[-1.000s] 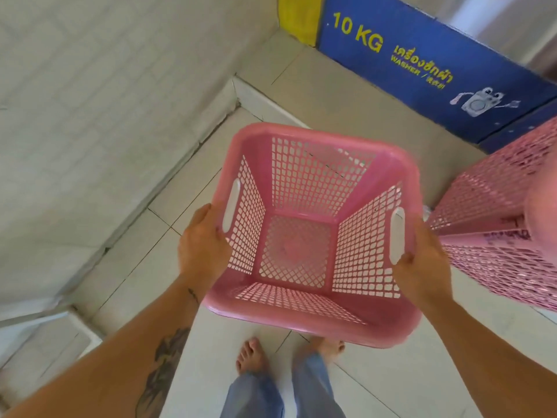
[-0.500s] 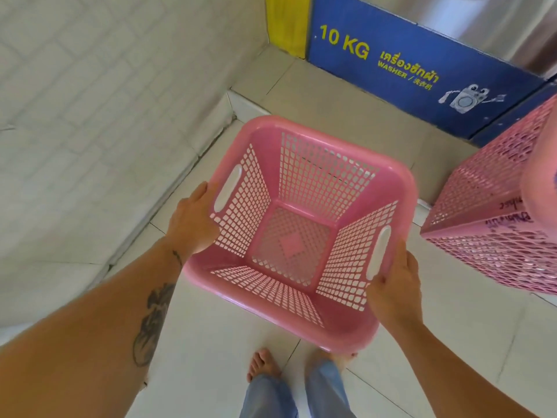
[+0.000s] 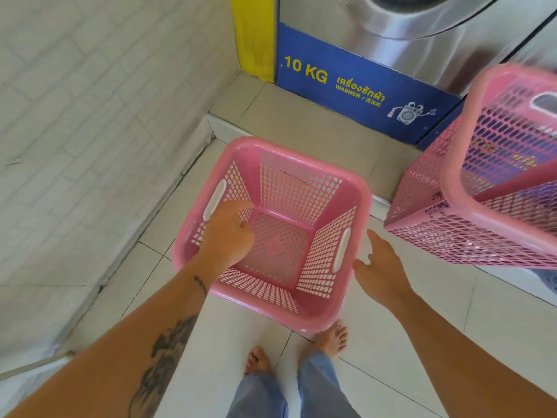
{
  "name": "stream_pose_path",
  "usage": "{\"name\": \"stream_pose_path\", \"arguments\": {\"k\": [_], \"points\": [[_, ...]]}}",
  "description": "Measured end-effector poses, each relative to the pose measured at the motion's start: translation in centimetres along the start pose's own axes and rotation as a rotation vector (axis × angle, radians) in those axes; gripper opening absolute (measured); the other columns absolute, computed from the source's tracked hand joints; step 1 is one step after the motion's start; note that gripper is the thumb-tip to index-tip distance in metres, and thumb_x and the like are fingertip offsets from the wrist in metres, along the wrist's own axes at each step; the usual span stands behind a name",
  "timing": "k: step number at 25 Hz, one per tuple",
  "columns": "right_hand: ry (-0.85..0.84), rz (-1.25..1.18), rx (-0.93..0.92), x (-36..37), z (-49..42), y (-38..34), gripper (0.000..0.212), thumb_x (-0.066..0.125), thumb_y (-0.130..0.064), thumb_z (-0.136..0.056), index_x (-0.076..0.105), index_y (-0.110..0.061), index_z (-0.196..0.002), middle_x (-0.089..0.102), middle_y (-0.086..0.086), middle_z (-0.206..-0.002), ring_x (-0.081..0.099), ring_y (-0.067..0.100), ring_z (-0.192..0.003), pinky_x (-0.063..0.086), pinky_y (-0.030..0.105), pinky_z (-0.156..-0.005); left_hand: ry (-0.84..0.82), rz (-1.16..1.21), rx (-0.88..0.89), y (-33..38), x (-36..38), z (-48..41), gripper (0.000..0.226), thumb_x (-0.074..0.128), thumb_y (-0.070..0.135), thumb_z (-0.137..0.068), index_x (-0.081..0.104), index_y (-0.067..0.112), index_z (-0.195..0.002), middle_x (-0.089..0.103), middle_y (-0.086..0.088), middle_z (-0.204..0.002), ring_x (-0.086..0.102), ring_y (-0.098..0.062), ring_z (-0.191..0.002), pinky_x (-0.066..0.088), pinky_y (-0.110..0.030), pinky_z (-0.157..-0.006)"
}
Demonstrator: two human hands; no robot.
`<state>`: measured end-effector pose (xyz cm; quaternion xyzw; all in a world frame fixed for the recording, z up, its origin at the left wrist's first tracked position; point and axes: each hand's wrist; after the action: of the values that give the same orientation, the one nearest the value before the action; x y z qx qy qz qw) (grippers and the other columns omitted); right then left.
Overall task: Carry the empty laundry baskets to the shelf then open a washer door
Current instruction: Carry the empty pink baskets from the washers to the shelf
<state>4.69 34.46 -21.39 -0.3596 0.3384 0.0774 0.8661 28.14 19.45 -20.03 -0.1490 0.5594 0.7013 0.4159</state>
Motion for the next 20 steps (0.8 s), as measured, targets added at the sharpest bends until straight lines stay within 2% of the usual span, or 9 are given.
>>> {"name": "stream_pose_path", "arguments": {"k": [1, 3, 6, 9, 11, 13, 15, 18, 20], "points": [[0.010, -0.002, 0.011, -1.4, 0.7, -0.5, 0.069, 0.064, -0.028, -0.085, 0.032, -0.026, -0.146, 0.043, 0.003, -0.141, 0.050, 0.023, -0.123, 0.045, 0.046, -0.100, -0.007, 0.053, 0.042, 2.1, 0.1, 0.7, 0.045, 0.052, 0.001, -0.088, 0.057, 0.022, -0.128, 0.052, 0.008, -0.131, 0.059, -0.001, -0.081, 0.042, -0.009, -0.062], [0.048, -0.004, 0.006, -4.9, 1.9, -1.1, 0.069, 0.061, -0.027, -0.089, 0.029, -0.026, -0.149, 0.031, -0.002, -0.155, 0.042, 0.024, -0.135, 0.040, 0.048, -0.108, -0.025, 0.113, 0.130, 6.4, 0.5, 1.8, 0.043, 0.052, 0.001, -0.089, 0.059, 0.023, -0.125, 0.058, 0.006, -0.127, 0.058, -0.005, -0.098, 0.043, -0.011, -0.071], [0.145, -0.093, -0.031, -11.4, 3.3, -0.2, 0.059, 0.060, -0.021, -0.091, 0.037, -0.026, -0.145, 0.037, -0.012, -0.137, 0.050, 0.018, -0.124, 0.042, 0.035, -0.103, -0.106, 0.166, 0.248, 13.6, 1.8, 2.9, 0.042, 0.049, -0.002, -0.091, 0.059, 0.022, -0.124, 0.061, 0.008, -0.120, 0.059, -0.002, -0.103, 0.045, -0.014, -0.083], [0.282, -0.145, -0.051, -18.6, 3.5, 3.1, 0.053, 0.062, -0.016, -0.091, 0.044, -0.024, -0.140, 0.044, -0.009, -0.130, 0.055, 0.016, -0.112, 0.041, 0.025, -0.091, -0.146, 0.239, 0.357, 21.0, 5.0, 3.4, 0.041, 0.047, -0.006, -0.090, 0.062, 0.019, -0.119, 0.064, 0.009, -0.111, 0.058, 0.008, -0.094, 0.043, -0.008, -0.078], [0.341, -0.174, -0.033, -23.2, 3.2, 6.1, 0.051, 0.062, -0.014, -0.090, 0.045, -0.024, -0.138, 0.047, -0.004, -0.134, 0.055, 0.015, -0.110, 0.042, 0.025, -0.089, -0.137, 0.272, 0.396, 25.4, 8.1, 3.3, 0.042, 0.046, -0.009, -0.087, 0.064, 0.017, -0.114, 0.065, 0.004, -0.108, 0.060, 0.000, -0.087, 0.046, -0.014, -0.075], [0.371, -0.173, -0.001, -27.6, 2.6, 9.7, 0.053, 0.062, -0.013, -0.090, 0.046, -0.022, -0.139, 0.047, -0.003, -0.135, 0.052, 0.016, -0.114, 0.042, 0.028, -0.093, -0.125, 0.236, 0.441, 29.1, 12.3, 2.7, 0.045, 0.049, -0.012, -0.083, 0.065, 0.017, -0.113, 0.062, 0.001, -0.110, 0.062, -0.012, -0.095, 0.049, -0.027, -0.086], [0.431, -0.154, 0.014, -31.3, 1.3, 13.3, 0.054, 0.063, -0.009, -0.086, 0.049, -0.020, -0.136, 0.049, 0.001, -0.135, 0.054, 0.021, -0.113, 0.043, 0.032, -0.096, -0.119, 0.140, 0.476, 32.0, 16.2, 1.4, 0.048, 0.056, -0.010, -0.078, 0.064, 0.017, -0.116, 0.057, 0.000, -0.112, 0.059, -0.020, -0.106, 0.047, -0.037, -0.096], [0.486, -0.099, 0.042, -36.8, -2.2, 18.7, 0.057, 0.066, -0.011, -0.080, 0.050, -0.020, -0.134, 0.051, 0.006, -0.129, 0.055, 0.028, -0.111, 0.042, 0.035, -0.097, -0.095, -0.056, 0.485, 35.7, 21.8, -1.3, 0.054, 0.063, -0.008, -0.074, 0.060, 0.012, -0.124, 0.054, -0.007, -0.121, 0.052, -0.027, -0.117, 0.033, -0.031, -0.106], [0.475, -0.045, 0.061, -39.7, -4.8, 21.3, 0.057, 0.065, -0.014, -0.078, 0.050, -0.021, -0.133, 0.051, 0.008, -0.127, 0.051, 0.029, -0.116, 0.041, 0.040, -0.099, -0.069, -0.136, 0.454, 37.1, 24.7, -3.5, 0.057, 0.065, -0.003, -0.073, 0.056, 0.011, -0.127, 0.048, -0.011, -0.126, 0.049, -0.030, -0.119, 0.033, -0.036, -0.109]]}}
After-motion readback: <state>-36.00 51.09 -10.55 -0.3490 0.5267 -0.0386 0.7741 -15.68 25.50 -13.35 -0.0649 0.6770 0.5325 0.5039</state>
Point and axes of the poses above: each hand's wrist, its own z-axis away from the middle knuckle, its own x-axis out of the palm, y = z × x
